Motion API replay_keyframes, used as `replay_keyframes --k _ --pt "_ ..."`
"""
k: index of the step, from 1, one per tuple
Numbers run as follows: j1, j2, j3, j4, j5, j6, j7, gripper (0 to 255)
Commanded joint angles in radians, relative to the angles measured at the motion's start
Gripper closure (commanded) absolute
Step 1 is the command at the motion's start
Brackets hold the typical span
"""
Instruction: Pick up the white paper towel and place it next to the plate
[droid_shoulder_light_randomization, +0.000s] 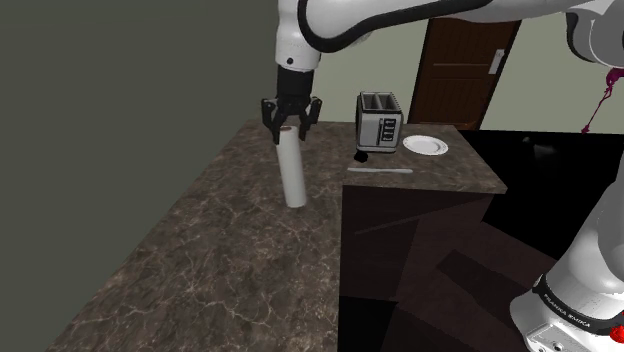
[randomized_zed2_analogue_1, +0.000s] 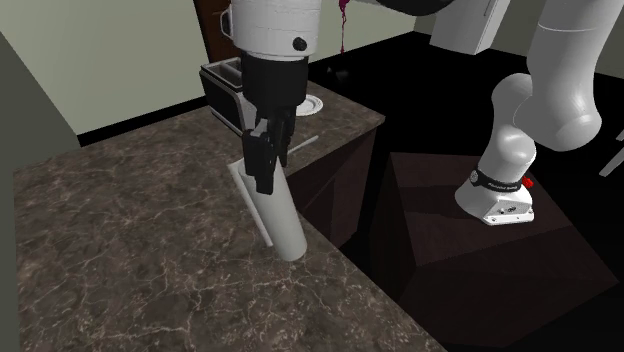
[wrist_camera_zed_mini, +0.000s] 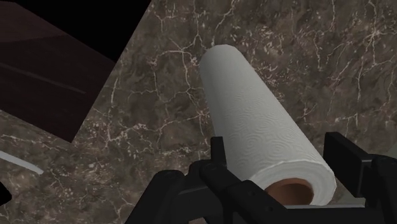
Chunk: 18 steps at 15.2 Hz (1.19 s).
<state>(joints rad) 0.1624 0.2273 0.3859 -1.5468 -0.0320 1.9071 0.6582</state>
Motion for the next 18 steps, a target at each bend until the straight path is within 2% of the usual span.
replay_keyframes --k 1,18 --pt "0.003 0.006 0.001 0.036 -0.003 -0.03 0.003 255" --pt "0.035 0.073 0.006 0.36 -0.031 -0.291 0.022 255"
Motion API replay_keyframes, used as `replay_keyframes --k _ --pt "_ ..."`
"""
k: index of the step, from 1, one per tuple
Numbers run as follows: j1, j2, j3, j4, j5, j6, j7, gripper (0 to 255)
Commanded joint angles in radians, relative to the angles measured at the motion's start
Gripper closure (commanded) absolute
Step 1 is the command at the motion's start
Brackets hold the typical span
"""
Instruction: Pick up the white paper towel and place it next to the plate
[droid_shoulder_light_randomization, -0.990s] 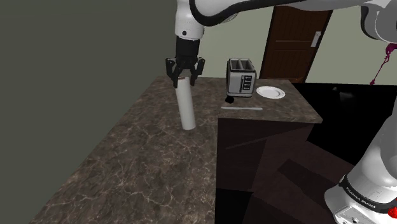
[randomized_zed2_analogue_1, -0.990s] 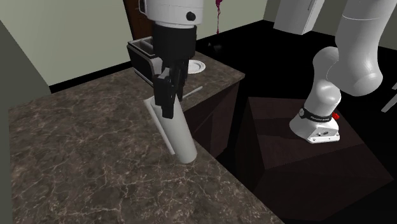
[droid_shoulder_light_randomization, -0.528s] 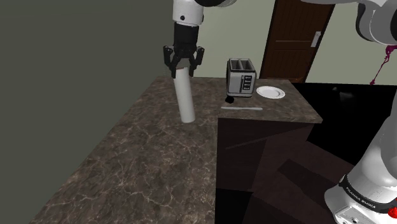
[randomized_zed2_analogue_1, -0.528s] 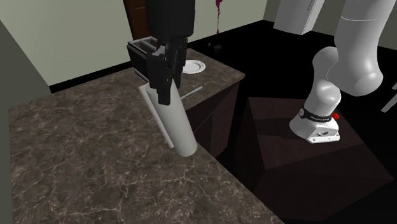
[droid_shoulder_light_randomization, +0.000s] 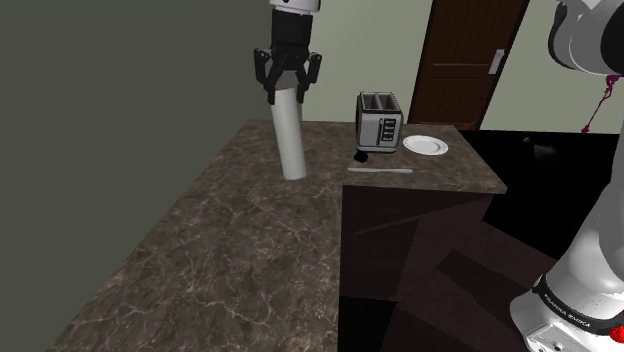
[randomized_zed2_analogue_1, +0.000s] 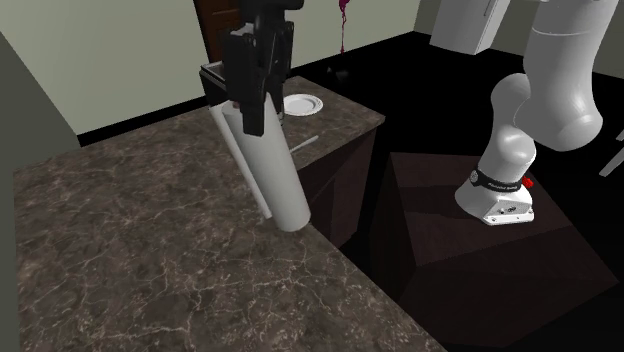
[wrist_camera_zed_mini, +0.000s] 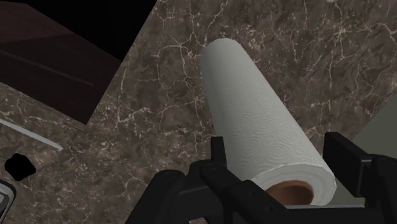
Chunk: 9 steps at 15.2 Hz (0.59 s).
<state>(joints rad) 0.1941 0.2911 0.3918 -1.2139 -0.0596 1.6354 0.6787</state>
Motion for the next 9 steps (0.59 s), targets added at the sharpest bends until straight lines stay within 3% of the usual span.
replay_keyframes --k 1,9 --pt "0.007 0.018 0.0 0.053 -0.007 -0.037 0.003 255" --pt "0.057 0.117 0.0 0.319 -0.049 -0.206 0.017 255"
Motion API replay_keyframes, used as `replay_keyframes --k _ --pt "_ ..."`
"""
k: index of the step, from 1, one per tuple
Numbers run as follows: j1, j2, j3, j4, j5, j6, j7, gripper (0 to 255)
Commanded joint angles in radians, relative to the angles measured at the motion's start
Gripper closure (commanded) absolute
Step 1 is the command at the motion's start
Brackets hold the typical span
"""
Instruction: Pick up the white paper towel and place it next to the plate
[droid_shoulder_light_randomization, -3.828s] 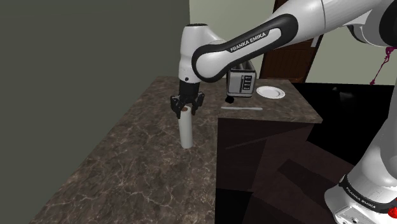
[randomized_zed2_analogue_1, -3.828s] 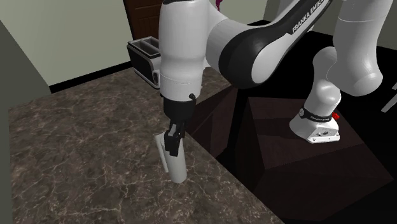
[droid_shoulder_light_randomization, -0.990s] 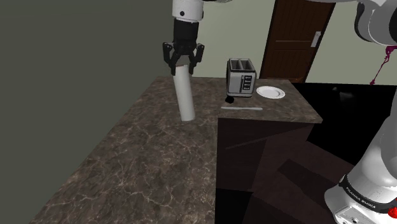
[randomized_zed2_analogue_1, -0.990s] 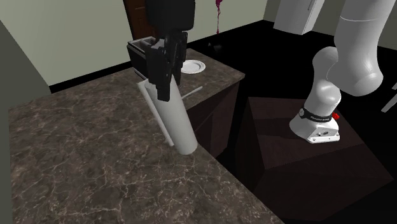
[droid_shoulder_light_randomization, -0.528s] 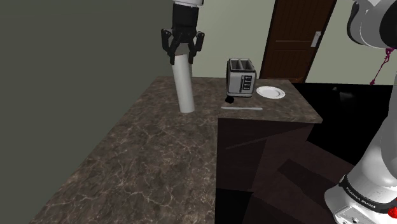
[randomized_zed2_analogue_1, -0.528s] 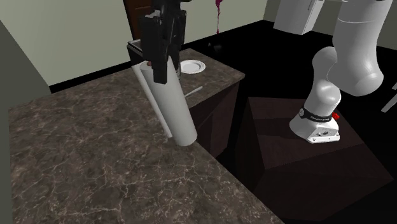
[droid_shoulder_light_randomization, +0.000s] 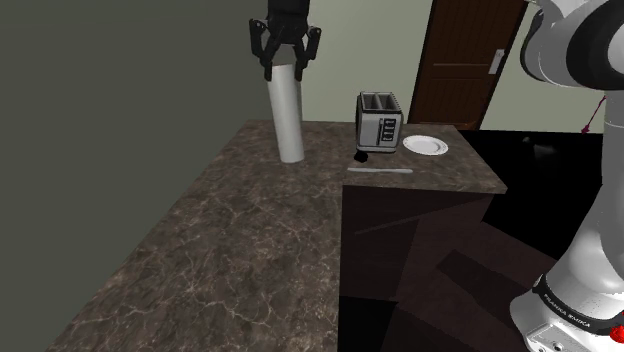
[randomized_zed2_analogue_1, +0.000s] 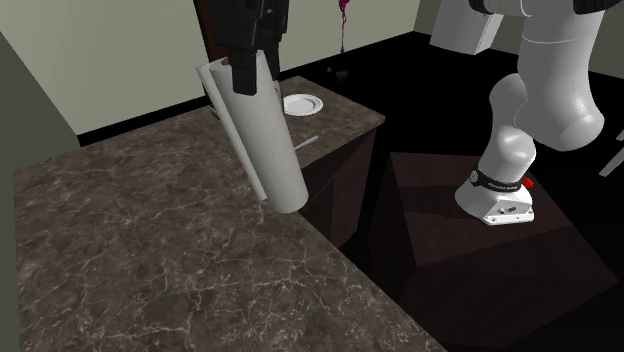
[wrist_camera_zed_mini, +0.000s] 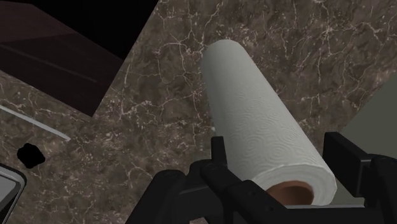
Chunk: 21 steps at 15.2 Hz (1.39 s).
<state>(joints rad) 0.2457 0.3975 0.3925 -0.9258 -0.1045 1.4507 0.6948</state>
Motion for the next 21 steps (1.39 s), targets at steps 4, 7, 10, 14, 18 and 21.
replay_keyframes --k 4,7,10,14,18,21 --pt "-0.05 -0.046 -0.004 -0.049 0.025 0.003 -0.041 255" --pt "-0.134 -0.143 -0.02 -0.217 0.077 0.076 -0.115 255" --pt "-0.199 -0.213 -0.044 -0.34 0.118 0.128 -0.192 255" --pt "-0.267 -0.28 -0.083 -0.463 0.159 0.181 -0.294 255" --pt "-0.324 -0.323 -0.125 -0.553 0.187 0.221 -0.394 255" --pt "-0.363 -0.342 -0.157 -0.603 0.202 0.247 -0.468 255"
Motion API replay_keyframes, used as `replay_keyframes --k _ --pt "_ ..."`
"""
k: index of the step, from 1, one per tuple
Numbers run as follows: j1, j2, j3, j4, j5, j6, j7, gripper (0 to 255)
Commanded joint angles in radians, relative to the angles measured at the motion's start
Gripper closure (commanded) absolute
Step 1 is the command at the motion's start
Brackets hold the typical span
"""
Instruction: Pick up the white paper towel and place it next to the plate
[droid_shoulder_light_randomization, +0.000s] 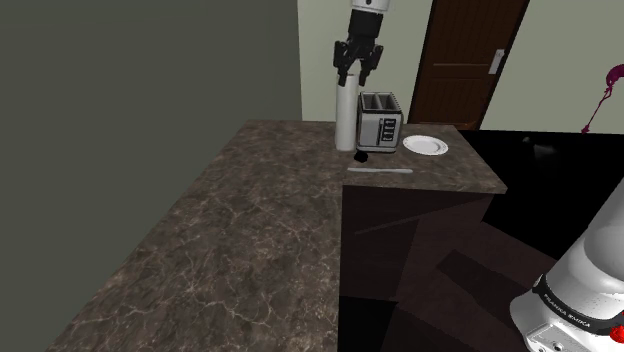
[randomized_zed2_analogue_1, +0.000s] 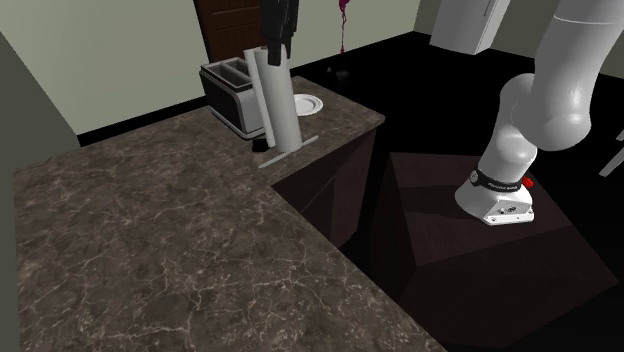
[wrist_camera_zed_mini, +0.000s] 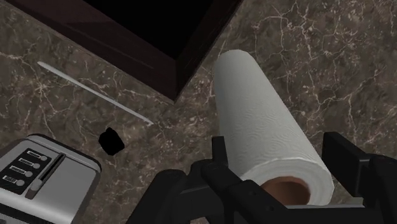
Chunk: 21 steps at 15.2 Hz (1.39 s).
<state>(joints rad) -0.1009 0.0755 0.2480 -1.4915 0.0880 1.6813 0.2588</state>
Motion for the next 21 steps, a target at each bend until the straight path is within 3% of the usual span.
replay_keyframes --k 1,11,21 --pt "-0.029 -0.024 -0.023 -0.051 0.014 0.023 -0.056 255" --pt "-0.145 -0.002 -0.126 -0.114 0.04 0.081 -0.286 255" --pt "-0.259 0.118 -0.213 -0.046 0.057 0.104 -0.495 255"
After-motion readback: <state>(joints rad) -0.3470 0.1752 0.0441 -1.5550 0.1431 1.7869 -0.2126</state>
